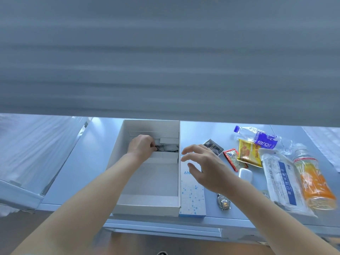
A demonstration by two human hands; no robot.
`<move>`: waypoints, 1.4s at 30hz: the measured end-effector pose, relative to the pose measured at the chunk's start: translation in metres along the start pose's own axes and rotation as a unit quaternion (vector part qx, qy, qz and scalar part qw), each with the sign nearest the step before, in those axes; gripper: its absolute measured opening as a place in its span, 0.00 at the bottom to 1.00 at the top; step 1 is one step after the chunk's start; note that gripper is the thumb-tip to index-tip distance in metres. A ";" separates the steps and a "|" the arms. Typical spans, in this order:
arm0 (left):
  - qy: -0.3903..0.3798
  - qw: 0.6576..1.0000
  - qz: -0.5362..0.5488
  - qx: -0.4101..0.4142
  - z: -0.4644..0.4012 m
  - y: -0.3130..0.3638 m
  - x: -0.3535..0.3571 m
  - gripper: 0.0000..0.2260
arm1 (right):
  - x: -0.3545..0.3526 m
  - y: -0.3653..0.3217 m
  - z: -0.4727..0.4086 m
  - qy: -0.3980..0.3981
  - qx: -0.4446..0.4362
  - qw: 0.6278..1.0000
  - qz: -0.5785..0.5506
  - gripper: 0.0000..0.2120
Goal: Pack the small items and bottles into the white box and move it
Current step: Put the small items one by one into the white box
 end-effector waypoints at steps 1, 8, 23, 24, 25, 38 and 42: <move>-0.008 1.000 0.003 0.000 0.000 0.001 0.001 0.04 | 0.000 0.000 0.000 0.001 0.000 1.000 -0.001 0.10; -0.017 0.999 -0.001 0.046 0.009 0.005 -0.014 0.07 | -0.002 0.009 0.006 0.003 0.007 1.000 -0.003 0.10; 0.121 0.969 0.031 0.215 0.062 0.101 -0.040 0.03 | -0.026 0.050 0.032 0.028 0.045 0.998 -0.016 0.10; 0.127 0.965 0.041 0.225 0.068 0.112 -0.039 0.03 | -0.028 0.055 0.037 0.028 0.051 0.998 -0.016 0.10; 0.131 0.962 0.051 0.235 0.073 0.123 -0.038 0.03 | -0.029 0.061 0.042 0.029 0.057 0.998 -0.016 0.10; 0.041 0.971 0.056 0.227 0.093 0.217 0.029 0.08 | -0.056 0.145 0.102 0.056 0.101 0.993 -0.033 0.10; 0.013 0.977 0.043 0.209 0.095 0.235 0.060 0.11 | -0.062 0.170 0.123 0.046 0.113 0.992 -0.027 0.09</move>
Point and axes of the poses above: each hand's wrist, its own z-axis away from the middle knuckle, its own x-axis out of the palm, y = z × x, the point moved 4 cm from there along -z, towards the middle knuckle, and after that the axes turned 8 degrees about z, right-handed, at the moved point
